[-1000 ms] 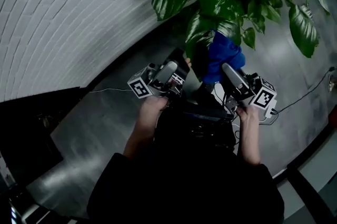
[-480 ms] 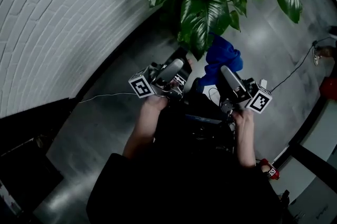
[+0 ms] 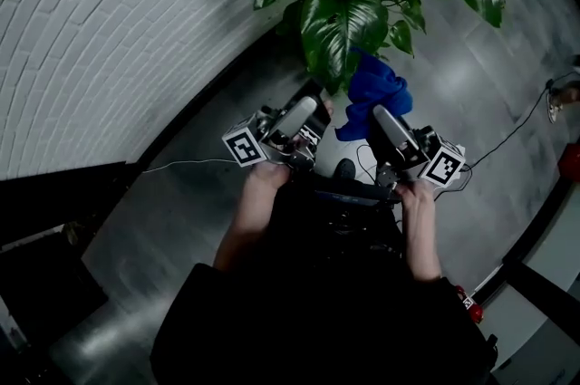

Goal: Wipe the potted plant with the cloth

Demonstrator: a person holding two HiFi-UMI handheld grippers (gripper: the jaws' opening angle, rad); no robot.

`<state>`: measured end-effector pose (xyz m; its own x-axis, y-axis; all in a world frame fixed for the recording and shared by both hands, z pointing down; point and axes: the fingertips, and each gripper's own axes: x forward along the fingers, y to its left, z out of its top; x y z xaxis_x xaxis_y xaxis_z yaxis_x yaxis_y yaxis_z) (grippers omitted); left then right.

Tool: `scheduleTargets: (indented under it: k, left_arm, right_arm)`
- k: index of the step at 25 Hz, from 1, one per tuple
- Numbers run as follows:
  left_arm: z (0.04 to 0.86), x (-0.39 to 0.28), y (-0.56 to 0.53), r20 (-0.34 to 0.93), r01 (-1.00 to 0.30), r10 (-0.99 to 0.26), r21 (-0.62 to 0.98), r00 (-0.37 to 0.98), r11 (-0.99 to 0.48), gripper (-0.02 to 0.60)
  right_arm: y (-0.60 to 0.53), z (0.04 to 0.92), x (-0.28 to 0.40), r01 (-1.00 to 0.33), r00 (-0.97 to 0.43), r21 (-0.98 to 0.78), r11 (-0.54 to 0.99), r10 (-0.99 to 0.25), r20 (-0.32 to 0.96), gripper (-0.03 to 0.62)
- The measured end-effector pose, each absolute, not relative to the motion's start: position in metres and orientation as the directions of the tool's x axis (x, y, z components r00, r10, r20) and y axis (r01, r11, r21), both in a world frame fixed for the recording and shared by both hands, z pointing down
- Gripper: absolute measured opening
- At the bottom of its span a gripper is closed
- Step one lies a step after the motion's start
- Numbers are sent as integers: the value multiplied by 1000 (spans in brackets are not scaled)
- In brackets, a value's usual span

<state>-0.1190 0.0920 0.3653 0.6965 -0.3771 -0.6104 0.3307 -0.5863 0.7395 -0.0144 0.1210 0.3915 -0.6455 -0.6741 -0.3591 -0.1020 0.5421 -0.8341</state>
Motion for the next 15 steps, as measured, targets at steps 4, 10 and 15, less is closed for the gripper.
scheduleTargets:
  k: [4, 10, 15]
  left_arm:
    - [369, -106, 99, -586, 319, -383, 759, 714, -568, 368]
    - [370, -96, 105, -566, 301, -390, 772, 726, -561, 364]
    - [375, -85, 107, -559, 300, -387, 777, 733, -554, 362]
  right_arm:
    - [124, 395, -5, -74, -634, -850, 521, -683, -363, 121]
    - [127, 396, 2, -71, -650, -840, 539, -663, -371, 120]
    - [130, 399, 8, -80, -655, -838, 540, -662, -364, 120]
